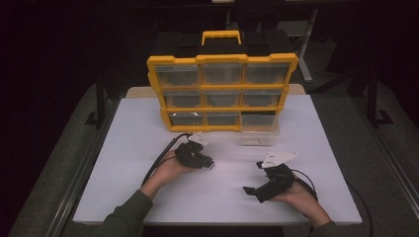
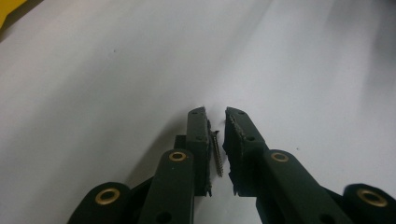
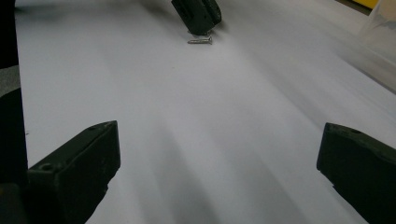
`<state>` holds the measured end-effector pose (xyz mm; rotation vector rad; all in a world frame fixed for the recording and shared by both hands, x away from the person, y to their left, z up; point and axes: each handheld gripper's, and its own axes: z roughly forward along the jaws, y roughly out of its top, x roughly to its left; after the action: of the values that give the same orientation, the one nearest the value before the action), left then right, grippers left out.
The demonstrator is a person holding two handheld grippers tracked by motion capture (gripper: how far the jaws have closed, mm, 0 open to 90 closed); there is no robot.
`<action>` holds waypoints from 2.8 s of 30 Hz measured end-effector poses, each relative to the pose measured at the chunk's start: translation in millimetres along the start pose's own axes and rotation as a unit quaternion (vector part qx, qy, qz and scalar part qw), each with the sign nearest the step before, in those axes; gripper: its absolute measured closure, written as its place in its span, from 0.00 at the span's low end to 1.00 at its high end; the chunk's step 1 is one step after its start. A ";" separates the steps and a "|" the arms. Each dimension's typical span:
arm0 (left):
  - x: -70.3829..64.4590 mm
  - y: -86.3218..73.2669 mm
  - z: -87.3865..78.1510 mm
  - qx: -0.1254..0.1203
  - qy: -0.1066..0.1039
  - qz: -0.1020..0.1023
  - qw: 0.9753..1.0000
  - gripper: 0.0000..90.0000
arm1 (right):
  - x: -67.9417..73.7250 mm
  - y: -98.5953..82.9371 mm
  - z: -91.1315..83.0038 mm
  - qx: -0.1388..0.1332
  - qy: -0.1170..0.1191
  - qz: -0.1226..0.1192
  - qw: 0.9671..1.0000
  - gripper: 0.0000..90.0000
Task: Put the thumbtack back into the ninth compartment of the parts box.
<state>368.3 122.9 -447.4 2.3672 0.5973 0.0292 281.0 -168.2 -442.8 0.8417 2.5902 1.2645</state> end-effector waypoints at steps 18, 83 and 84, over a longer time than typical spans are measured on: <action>1.0 -0.1 0.4 0.000 0.006 -0.002 1.000 0.97 | 0.2 0.2 0.1 0.000 0.000 0.000 1.000 0.00; 8.7 97.8 -41.5 -0.038 -0.032 0.029 0.998 0.97 | 0.0 0.5 -1.9 -0.005 0.001 0.004 1.000 0.00; 8.3 99.9 -41.7 -0.039 -0.032 0.029 0.998 0.97 | 0.0 0.5 -1.8 -0.005 0.001 0.004 1.000 0.00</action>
<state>409.3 86.4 -353.7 2.3010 0.4887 0.0024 280.6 -169.2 -441.3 0.8510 2.5821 1.2792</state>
